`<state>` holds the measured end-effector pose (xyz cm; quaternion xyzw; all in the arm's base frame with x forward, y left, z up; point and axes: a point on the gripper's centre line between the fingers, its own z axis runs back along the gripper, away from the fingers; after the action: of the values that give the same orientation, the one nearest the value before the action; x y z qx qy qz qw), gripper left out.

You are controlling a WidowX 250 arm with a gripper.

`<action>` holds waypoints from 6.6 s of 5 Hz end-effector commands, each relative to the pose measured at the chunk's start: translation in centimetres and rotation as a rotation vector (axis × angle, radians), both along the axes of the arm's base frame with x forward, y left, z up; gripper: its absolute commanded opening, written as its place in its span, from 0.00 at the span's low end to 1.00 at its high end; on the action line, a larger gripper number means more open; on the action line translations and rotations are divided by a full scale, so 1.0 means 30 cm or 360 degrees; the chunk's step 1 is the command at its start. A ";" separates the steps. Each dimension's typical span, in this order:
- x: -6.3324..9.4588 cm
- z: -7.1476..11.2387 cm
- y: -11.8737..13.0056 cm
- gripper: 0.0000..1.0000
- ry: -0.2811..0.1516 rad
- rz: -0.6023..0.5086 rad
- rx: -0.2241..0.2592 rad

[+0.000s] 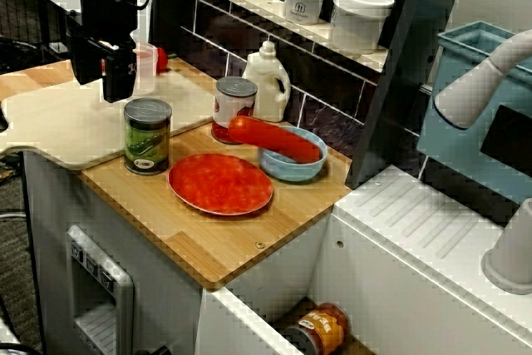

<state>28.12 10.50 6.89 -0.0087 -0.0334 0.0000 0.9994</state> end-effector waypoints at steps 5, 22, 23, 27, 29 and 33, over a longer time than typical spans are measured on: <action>-0.268 0.019 -0.033 1.00 -0.0190 -0.0385 0.0052; -0.149 -0.047 -0.242 0.00 -0.0255 -0.0325 0.0111; -0.130 -0.054 -0.253 0.00 -0.0257 -0.0311 0.0116; -0.082 -0.079 -0.288 0.00 -0.0259 -0.0294 0.0138; -0.048 -0.072 -0.294 0.00 -0.0250 -0.0308 0.0145; -0.010 -0.099 -0.298 0.00 -0.0291 -0.0311 0.0198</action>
<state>27.71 1.52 3.36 0.0489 -0.1093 -0.0999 0.9878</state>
